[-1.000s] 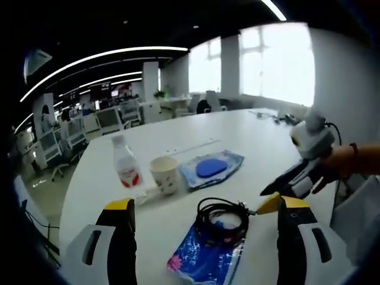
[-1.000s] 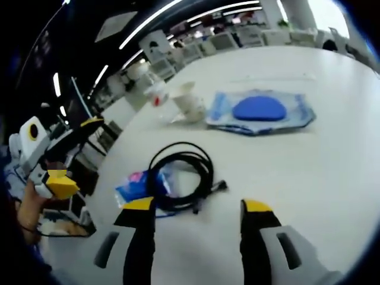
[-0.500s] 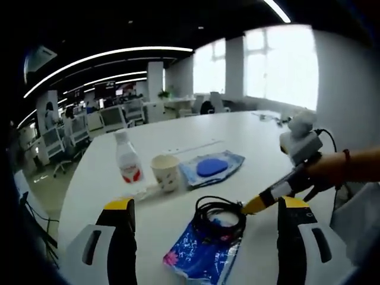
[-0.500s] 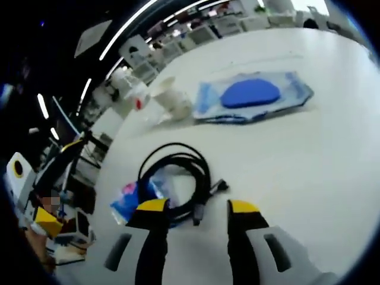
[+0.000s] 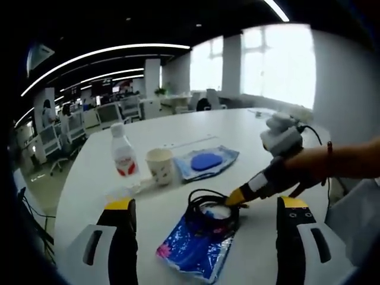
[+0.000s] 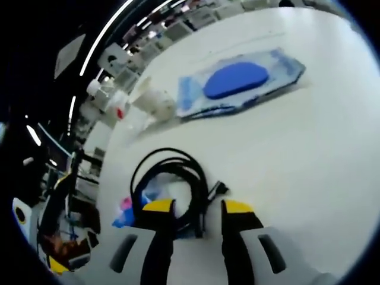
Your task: Arrange the tabletop items into an orderly group along one side of the table until the central work area is clear of visible clutter.
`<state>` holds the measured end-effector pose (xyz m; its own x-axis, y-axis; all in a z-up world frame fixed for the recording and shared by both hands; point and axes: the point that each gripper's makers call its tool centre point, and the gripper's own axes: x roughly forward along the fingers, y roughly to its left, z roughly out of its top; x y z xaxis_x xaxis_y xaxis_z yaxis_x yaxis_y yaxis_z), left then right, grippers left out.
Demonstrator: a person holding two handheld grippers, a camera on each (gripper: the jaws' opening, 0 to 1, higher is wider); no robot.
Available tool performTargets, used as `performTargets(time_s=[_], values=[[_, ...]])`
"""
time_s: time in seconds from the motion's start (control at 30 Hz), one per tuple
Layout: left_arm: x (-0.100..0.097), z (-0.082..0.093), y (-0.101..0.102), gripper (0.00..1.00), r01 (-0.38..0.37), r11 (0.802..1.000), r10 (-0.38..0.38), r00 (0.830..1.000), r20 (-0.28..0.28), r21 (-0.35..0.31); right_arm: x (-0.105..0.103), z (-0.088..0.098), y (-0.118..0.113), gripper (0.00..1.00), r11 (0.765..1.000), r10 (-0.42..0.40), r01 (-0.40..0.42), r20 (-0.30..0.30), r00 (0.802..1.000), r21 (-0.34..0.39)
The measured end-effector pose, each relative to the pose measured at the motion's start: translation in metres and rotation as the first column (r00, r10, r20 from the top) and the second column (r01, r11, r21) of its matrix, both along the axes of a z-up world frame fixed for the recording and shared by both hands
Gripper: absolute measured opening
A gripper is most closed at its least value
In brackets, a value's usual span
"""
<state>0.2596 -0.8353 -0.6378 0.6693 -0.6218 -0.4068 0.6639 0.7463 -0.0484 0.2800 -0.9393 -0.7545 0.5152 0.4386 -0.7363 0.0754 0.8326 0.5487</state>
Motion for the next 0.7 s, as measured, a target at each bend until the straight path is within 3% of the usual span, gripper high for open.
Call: performTargets(time_s=[0.3,0.7], values=[[-0.004,-0.008,0.004,0.95,-0.014,1.0,0.014,1.0,-0.026,0.0,0.001,-0.006,-0.003,0.15,0.999,-0.036,0.034,-0.044,0.998,-0.03],[-0.007,-0.009,0.012,0.94,-0.035,0.999,0.035,0.999,-0.03,-0.007,0.0,-0.009,-0.003,0.1,0.999,-0.049,0.047,-0.067,0.997,-0.026]])
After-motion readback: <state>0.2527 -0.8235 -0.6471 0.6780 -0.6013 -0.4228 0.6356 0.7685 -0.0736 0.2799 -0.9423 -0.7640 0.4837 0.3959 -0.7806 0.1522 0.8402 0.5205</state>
